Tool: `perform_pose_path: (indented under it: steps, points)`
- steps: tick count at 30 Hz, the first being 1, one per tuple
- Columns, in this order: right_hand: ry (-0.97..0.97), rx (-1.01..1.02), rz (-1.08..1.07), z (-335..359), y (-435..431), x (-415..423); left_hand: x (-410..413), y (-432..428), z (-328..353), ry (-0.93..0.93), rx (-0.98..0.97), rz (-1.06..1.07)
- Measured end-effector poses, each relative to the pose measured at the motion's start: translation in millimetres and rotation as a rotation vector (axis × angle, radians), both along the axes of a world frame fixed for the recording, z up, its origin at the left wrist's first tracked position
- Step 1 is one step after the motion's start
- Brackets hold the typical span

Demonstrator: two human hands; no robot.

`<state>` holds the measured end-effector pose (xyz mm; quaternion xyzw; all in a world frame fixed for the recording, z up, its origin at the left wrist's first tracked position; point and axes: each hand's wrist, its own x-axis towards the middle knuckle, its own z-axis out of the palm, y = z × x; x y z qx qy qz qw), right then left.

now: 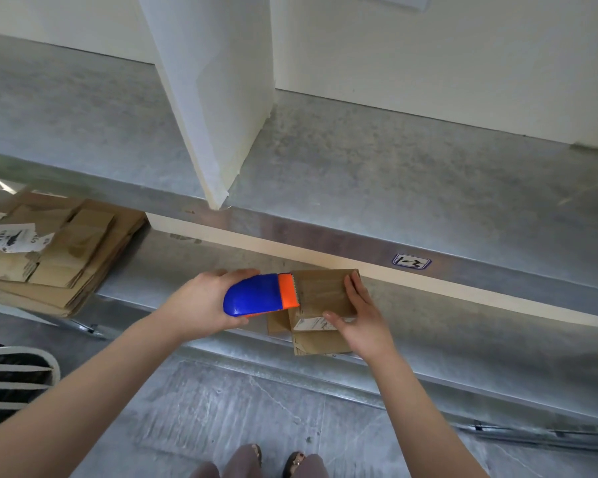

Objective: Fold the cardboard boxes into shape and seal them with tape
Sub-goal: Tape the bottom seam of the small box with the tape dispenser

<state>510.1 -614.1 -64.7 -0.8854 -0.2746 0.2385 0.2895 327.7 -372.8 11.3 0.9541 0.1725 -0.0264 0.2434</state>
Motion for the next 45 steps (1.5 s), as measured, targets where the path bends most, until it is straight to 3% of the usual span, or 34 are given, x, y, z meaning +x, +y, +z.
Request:
perform_pose_path:
  steps: [8, 35, 45]
  points:
    - [0.009, -0.019, -0.002, 3.3, 2.3, -0.8, 1.9, 13.7, 14.9, 0.036, -0.037, -0.076]
    - [-0.006, 0.011, -0.047, -0.7, 1.2, -8.9, 12.7, 30.5, -13.5, 0.183, -0.137, 0.055]
    - [-0.002, 0.033, -0.070, 0.0, 3.8, -7.8, 28.1, 22.3, -14.5, 0.211, -0.085, 0.026]
